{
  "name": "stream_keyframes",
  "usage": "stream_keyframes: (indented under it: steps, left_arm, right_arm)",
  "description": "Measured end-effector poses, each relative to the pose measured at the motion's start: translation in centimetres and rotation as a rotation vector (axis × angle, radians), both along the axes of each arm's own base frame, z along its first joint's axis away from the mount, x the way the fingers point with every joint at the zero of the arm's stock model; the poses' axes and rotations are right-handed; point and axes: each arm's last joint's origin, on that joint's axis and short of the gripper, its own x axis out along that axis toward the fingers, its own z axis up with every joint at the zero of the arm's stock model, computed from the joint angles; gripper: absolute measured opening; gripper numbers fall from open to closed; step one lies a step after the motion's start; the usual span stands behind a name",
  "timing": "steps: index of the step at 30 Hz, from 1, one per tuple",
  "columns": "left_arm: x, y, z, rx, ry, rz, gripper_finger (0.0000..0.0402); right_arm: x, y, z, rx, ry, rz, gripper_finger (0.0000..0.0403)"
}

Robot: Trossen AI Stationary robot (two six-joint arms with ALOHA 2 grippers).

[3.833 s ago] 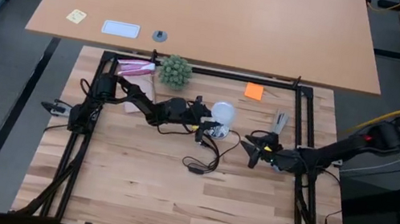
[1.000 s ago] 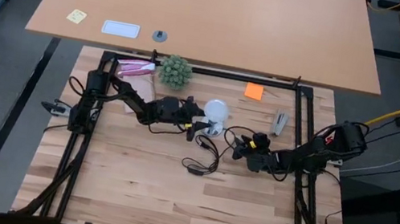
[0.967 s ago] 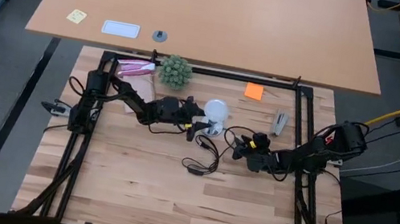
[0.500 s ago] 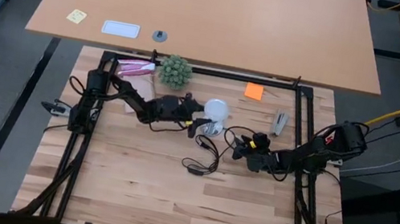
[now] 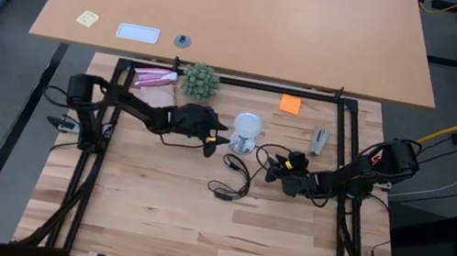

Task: Screw lightbulb
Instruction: Remove the lightbulb from the lamp

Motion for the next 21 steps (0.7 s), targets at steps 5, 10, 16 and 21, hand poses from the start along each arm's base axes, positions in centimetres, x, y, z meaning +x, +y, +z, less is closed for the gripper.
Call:
stream_keyframes:
  steps: [5,10,16,21]
  left_arm:
    - [-0.1,-0.8,2.1,0.102,-0.046,-0.074,0.0237]
    - [-0.6,-1.0,2.0,0.126,-0.251,-0.06,0.0237]
    - [-2.9,-0.3,-1.0,0.04,-0.579,0.017,0.0237]
    - [-0.5,-0.1,-3.6,-0.022,-0.53,0.009,0.0237]
  right_arm:
    - [0.0,0.0,0.0,0.0,-0.001,0.0,0.0188]
    - [0.1,0.0,0.1,0.008,-0.016,0.005,0.0188]
    - [0.2,0.1,0.2,0.012,-0.029,0.005,0.0188]
    - [0.2,0.1,0.2,0.01,-0.033,0.001,0.0188]
